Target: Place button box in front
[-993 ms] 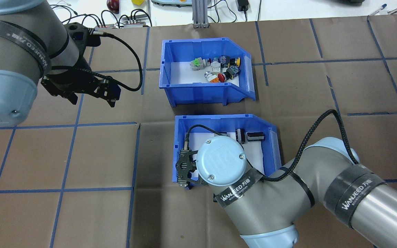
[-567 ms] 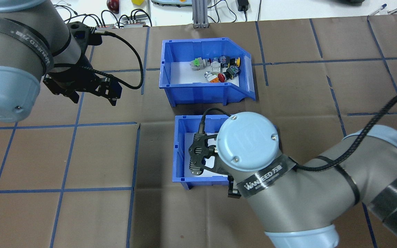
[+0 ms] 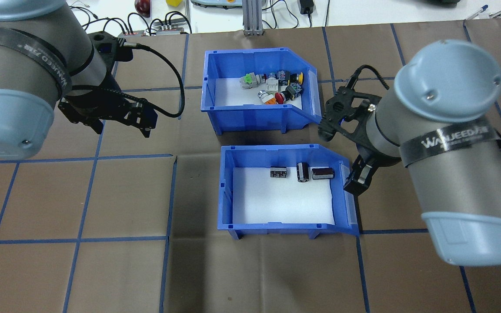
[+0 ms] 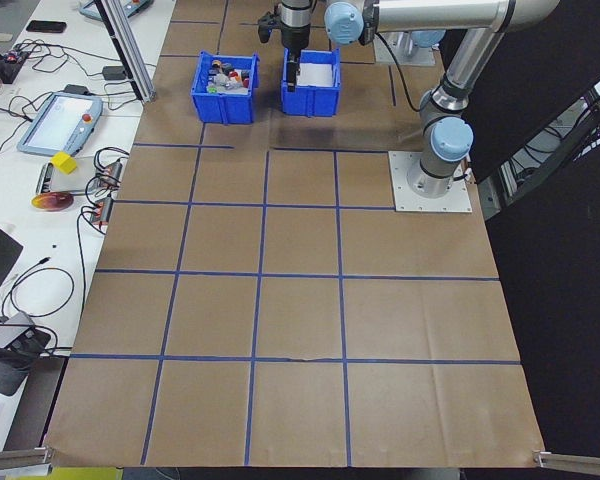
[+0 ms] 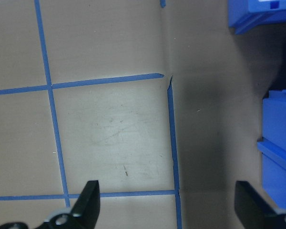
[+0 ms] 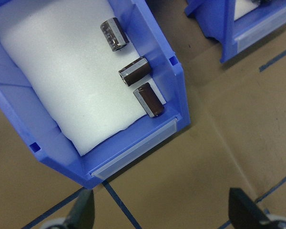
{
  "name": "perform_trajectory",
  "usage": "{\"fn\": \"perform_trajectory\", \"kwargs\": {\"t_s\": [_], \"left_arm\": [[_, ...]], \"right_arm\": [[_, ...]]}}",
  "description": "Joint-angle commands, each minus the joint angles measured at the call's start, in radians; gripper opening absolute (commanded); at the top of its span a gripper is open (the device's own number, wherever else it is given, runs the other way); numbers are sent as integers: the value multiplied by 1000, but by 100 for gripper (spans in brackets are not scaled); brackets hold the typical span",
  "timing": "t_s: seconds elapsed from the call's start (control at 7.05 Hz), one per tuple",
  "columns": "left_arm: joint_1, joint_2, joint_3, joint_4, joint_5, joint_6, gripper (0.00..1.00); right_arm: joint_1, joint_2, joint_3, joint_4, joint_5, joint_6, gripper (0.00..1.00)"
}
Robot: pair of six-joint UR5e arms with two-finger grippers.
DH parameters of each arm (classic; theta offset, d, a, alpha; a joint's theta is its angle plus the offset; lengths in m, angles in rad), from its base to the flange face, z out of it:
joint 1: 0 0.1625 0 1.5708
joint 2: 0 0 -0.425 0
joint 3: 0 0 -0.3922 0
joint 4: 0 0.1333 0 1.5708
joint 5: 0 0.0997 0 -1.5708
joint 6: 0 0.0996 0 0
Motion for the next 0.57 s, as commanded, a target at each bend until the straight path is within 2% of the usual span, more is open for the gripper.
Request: {"fn": "perform_trajectory", "kwargs": {"t_s": [0.0, 0.14, 0.43], "left_arm": [[-1, -8, 19, -38, -35, 0, 100], [1, -8, 17, -40, -34, 0, 100], [1, -10, 10, -42, -41, -2, 100]], "right_arm": [[-117, 47, -109, 123, 58, 271, 100], [-146, 103, -164, 186, 122, 395, 100], [-148, 159, -258, 188, 107, 496, 100]]}}
